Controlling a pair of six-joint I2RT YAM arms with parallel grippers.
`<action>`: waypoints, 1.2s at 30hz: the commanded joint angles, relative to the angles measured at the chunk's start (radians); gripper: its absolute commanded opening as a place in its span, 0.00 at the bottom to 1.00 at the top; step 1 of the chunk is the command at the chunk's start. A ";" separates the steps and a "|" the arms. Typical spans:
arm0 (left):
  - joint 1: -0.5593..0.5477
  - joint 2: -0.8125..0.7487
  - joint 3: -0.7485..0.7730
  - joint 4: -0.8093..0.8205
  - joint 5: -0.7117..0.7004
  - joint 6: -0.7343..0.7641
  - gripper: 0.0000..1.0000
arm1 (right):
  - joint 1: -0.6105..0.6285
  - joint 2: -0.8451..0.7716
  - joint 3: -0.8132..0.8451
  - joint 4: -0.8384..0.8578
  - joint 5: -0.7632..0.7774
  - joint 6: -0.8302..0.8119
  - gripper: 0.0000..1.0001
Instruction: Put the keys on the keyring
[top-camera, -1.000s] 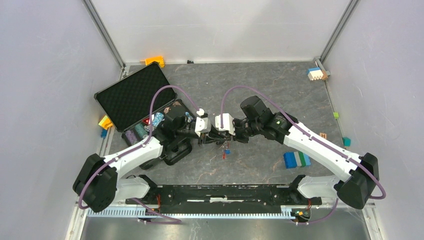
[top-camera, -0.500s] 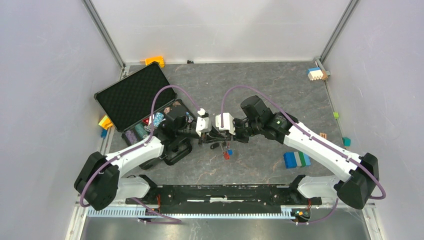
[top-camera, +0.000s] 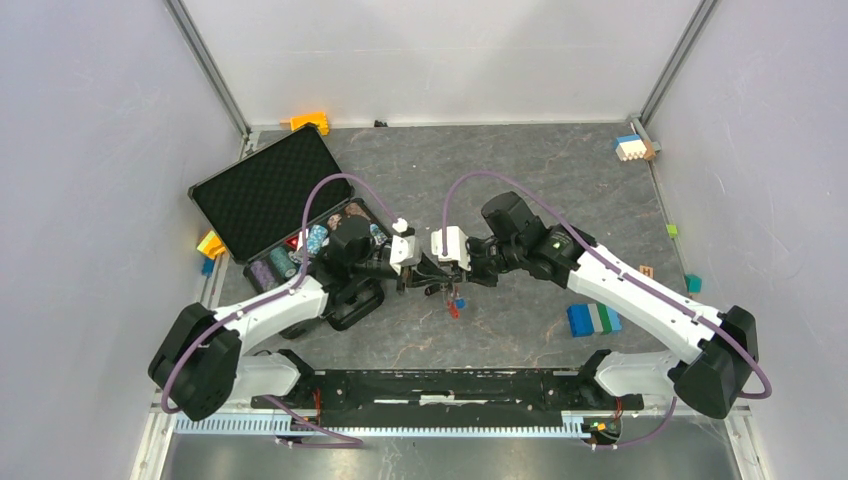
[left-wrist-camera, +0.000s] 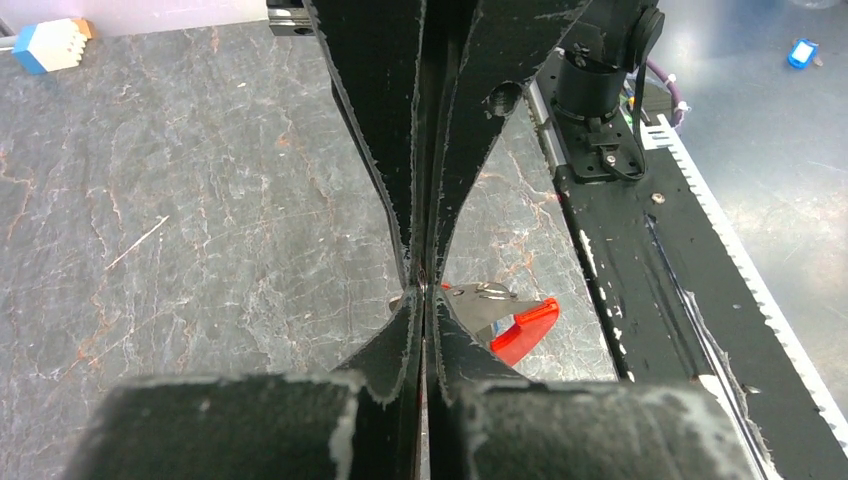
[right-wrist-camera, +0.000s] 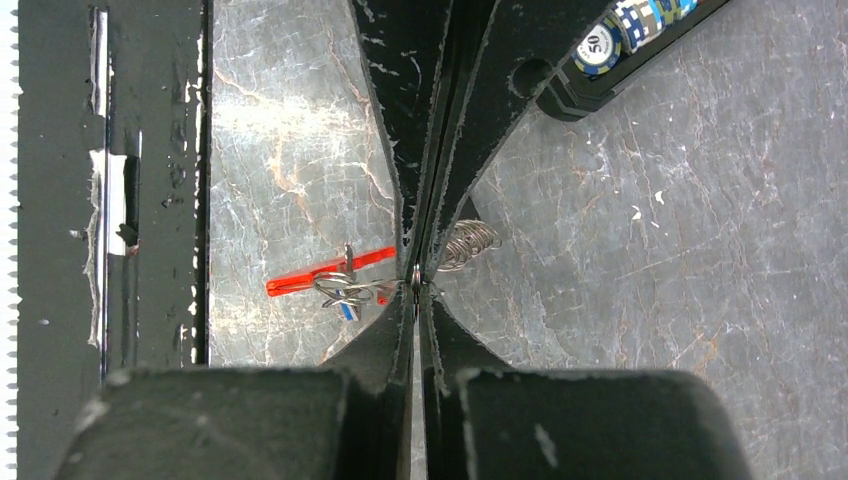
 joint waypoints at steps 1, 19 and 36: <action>-0.004 -0.033 -0.044 0.156 0.030 -0.085 0.02 | -0.017 -0.042 -0.009 0.081 -0.026 0.011 0.10; 0.026 -0.032 -0.085 0.439 0.096 -0.289 0.02 | -0.126 -0.126 -0.112 0.116 -0.323 0.000 0.47; 0.027 -0.036 -0.092 0.440 0.120 -0.276 0.02 | -0.138 -0.086 -0.109 0.128 -0.380 0.003 0.17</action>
